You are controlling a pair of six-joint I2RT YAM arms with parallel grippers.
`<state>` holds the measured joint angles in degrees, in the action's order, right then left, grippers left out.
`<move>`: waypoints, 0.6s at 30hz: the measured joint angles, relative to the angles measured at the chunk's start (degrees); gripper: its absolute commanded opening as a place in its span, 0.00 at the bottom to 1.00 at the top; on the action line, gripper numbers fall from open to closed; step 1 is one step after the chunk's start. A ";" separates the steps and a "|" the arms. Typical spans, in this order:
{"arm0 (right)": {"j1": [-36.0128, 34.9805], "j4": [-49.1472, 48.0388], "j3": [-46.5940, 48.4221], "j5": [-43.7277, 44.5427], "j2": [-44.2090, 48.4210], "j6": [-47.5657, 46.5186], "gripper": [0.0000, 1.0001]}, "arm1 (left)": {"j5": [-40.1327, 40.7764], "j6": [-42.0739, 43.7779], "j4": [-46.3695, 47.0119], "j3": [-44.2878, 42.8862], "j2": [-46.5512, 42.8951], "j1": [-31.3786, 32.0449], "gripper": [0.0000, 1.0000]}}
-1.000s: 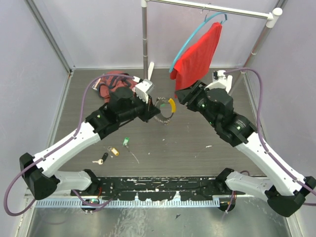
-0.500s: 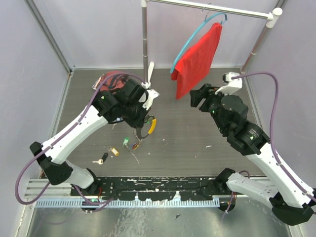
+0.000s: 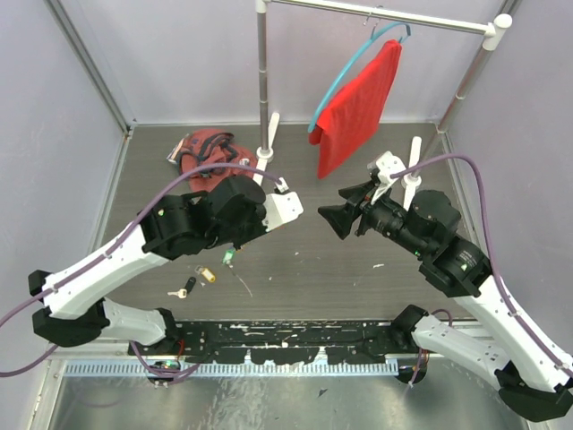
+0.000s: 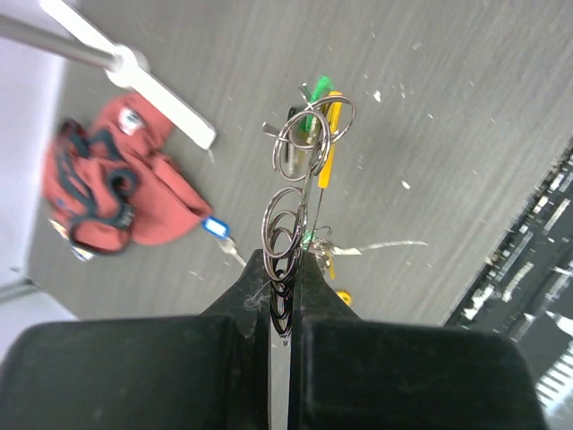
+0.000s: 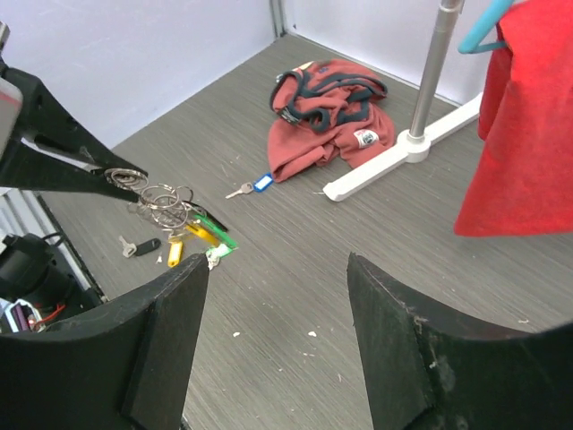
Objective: Put the keys on the keyring
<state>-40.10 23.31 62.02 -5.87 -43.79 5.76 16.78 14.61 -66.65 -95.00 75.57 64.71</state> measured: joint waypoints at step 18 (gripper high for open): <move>0.00 -1.97 0.00 10.69 0.31 2.62 0.62 | 15.06 40.13 34.42 30.21 -14.69 4.83 0.01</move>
<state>-40.10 21.34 62.02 4.82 -43.48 8.38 31.83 54.74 -32.23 -64.79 60.88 69.54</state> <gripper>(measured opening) 0.626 0.058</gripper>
